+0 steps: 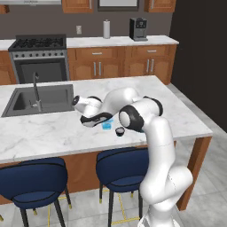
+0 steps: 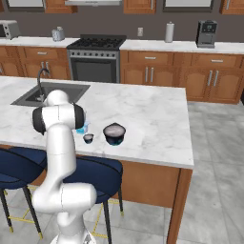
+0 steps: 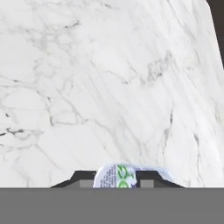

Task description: Stack the yogurt containers by placing the smaller containers on top of the larger containers.

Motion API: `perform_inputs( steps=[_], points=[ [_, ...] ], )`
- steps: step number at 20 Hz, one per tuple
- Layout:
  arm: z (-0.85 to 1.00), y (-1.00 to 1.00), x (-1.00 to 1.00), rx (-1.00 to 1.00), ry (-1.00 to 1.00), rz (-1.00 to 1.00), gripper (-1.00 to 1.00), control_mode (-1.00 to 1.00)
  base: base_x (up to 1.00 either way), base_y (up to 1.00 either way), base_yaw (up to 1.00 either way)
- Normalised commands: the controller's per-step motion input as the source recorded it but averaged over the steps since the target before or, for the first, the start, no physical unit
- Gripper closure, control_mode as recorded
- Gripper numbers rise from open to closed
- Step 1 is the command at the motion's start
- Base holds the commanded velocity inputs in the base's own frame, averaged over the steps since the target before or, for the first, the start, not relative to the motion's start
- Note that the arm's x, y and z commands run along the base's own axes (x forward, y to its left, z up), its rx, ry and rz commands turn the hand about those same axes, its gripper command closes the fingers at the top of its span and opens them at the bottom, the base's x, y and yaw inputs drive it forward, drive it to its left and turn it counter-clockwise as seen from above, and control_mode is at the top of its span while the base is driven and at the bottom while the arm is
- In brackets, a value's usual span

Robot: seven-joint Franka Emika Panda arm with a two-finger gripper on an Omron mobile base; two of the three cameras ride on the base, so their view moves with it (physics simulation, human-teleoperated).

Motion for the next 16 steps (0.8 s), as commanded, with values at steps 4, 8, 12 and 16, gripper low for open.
perform_inputs(
  steps=[4, 8, 12, 16],
  points=[
    [-0.04, -0.14, 0.0, 0.0, 0.0, 0.0, 1.0, -1.0, 0.0, 0.0, 0.0],
    [0.03, -0.04, 0.0, 0.0, -0.01, 0.0, 1.0, -1.0, 0.0, 0.0, 0.0],
    [0.23, 0.0, 0.0, -0.05, -0.01, 0.0, 1.0, -1.0, 0.0, 0.0, 0.0],
    [0.43, 0.0, -0.01, -0.09, -0.01, 0.0, 1.0, -1.0, 0.0, 0.0, 0.0]
  ],
)
